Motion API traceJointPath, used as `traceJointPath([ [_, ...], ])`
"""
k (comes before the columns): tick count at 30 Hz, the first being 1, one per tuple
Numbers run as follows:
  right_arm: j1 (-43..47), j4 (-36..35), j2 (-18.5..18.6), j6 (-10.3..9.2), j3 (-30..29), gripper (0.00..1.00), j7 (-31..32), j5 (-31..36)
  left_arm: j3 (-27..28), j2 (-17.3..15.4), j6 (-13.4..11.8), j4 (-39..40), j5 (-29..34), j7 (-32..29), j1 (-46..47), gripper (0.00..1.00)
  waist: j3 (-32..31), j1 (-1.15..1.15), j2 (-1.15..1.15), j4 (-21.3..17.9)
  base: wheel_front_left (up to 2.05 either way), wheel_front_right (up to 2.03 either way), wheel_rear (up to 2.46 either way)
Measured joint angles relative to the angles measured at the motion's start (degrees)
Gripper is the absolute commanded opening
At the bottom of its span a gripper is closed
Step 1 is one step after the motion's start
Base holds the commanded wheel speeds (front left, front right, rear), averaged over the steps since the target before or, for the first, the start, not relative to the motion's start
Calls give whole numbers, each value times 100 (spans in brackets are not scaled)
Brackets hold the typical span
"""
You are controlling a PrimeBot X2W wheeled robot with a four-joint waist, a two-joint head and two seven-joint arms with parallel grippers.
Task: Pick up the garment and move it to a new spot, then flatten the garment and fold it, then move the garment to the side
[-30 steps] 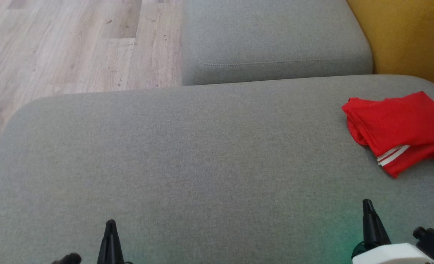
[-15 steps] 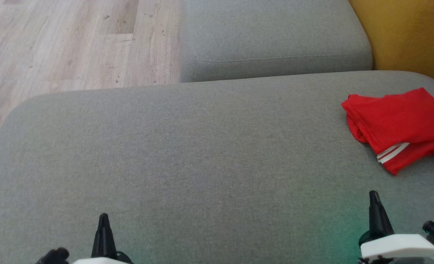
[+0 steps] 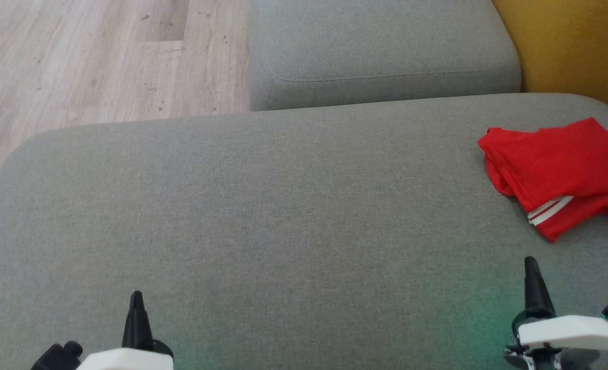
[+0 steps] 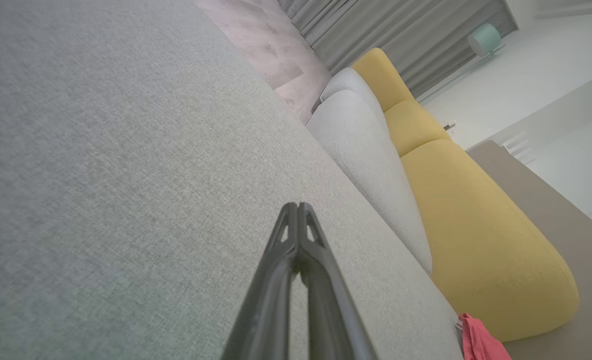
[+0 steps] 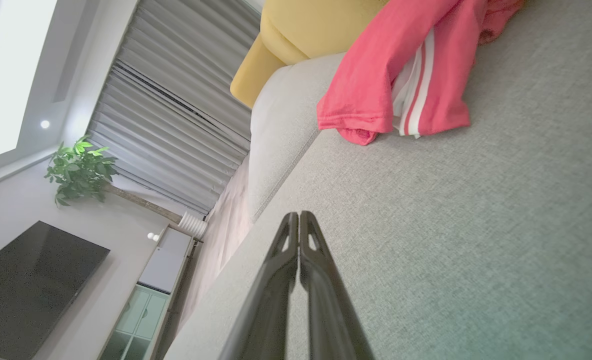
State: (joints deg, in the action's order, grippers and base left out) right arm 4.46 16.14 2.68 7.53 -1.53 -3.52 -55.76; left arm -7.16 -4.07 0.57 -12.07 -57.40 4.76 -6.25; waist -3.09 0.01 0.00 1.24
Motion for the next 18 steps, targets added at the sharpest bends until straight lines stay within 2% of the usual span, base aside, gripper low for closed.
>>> traceJointPath([
  [18,-239,-1,0,0,-162,0,277,-1166,287,-1,199,-90,-1177,-280,261,0,106,-1,0,-40,0,0,0],
])
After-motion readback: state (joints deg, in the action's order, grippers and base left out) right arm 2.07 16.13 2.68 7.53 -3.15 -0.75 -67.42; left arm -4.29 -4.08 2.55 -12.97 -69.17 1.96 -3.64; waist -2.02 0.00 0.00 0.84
